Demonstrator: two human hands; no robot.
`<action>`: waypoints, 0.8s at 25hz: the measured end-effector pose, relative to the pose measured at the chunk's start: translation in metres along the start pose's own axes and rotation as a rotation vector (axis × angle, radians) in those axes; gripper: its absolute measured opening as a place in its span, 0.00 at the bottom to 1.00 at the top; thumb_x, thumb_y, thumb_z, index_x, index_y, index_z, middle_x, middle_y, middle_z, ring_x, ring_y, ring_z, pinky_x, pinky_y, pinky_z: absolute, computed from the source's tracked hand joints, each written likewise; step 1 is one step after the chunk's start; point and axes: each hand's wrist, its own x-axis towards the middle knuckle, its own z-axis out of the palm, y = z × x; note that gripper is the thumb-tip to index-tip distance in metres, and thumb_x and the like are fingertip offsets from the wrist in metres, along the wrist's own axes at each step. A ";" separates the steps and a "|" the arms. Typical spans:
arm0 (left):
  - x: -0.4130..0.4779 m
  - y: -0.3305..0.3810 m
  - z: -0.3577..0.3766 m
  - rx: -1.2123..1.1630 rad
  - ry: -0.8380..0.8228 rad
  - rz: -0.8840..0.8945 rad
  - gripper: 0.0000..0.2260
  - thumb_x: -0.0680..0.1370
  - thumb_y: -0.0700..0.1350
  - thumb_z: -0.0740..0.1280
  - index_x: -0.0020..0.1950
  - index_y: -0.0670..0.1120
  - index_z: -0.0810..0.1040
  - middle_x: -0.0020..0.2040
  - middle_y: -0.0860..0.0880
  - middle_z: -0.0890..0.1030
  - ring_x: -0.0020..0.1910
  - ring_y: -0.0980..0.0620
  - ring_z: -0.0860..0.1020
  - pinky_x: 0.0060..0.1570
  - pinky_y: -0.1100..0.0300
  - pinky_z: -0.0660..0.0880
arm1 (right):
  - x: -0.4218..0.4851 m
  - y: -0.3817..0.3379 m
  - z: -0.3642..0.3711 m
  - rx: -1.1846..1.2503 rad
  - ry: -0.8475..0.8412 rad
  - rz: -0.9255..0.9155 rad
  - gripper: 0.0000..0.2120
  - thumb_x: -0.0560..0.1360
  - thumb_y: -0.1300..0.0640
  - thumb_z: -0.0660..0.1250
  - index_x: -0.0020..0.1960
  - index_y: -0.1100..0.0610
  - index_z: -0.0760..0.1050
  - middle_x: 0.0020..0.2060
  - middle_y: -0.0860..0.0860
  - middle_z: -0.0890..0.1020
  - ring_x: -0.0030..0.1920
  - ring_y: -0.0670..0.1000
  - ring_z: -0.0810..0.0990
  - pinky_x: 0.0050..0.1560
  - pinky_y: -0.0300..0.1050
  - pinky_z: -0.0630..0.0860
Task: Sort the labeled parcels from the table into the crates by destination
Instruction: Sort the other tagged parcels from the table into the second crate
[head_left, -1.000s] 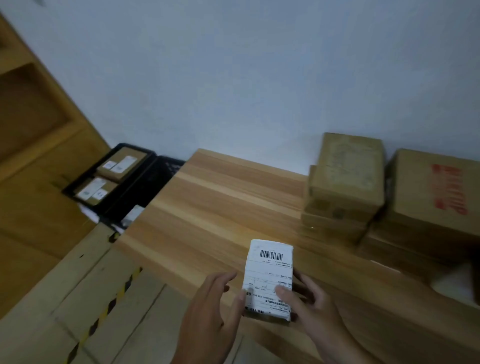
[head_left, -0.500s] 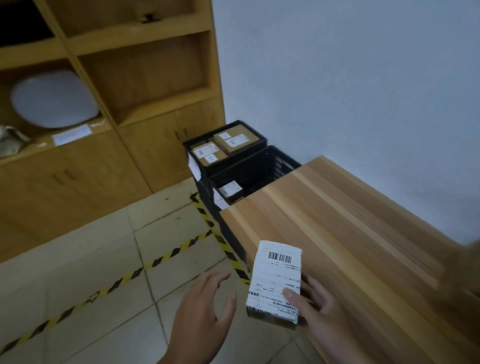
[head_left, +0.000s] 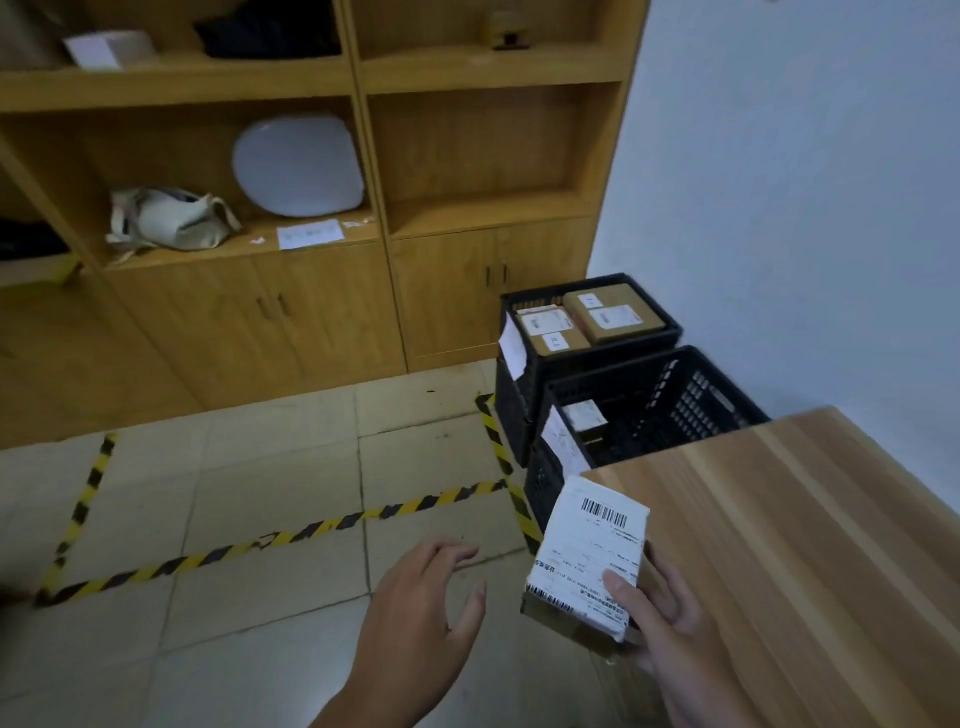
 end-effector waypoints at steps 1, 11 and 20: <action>0.007 -0.007 -0.002 0.001 0.010 -0.014 0.15 0.78 0.58 0.64 0.64 0.58 0.76 0.58 0.66 0.73 0.57 0.67 0.71 0.55 0.74 0.64 | 0.010 -0.004 0.010 -0.011 -0.008 0.002 0.47 0.55 0.47 0.84 0.71 0.38 0.70 0.51 0.50 0.88 0.49 0.55 0.88 0.52 0.63 0.83; 0.121 -0.066 -0.019 0.076 0.077 -0.097 0.17 0.79 0.56 0.66 0.67 0.54 0.76 0.63 0.61 0.71 0.63 0.63 0.70 0.63 0.65 0.67 | 0.154 -0.029 0.083 -0.062 -0.055 0.096 0.19 0.73 0.55 0.76 0.57 0.37 0.76 0.47 0.50 0.89 0.46 0.51 0.88 0.39 0.50 0.85; 0.238 -0.114 -0.049 0.067 0.107 -0.197 0.17 0.80 0.56 0.65 0.67 0.54 0.76 0.64 0.60 0.70 0.63 0.62 0.70 0.64 0.62 0.70 | 0.291 -0.078 0.149 -0.097 -0.042 0.149 0.23 0.68 0.53 0.79 0.59 0.38 0.76 0.47 0.50 0.89 0.52 0.54 0.86 0.39 0.52 0.84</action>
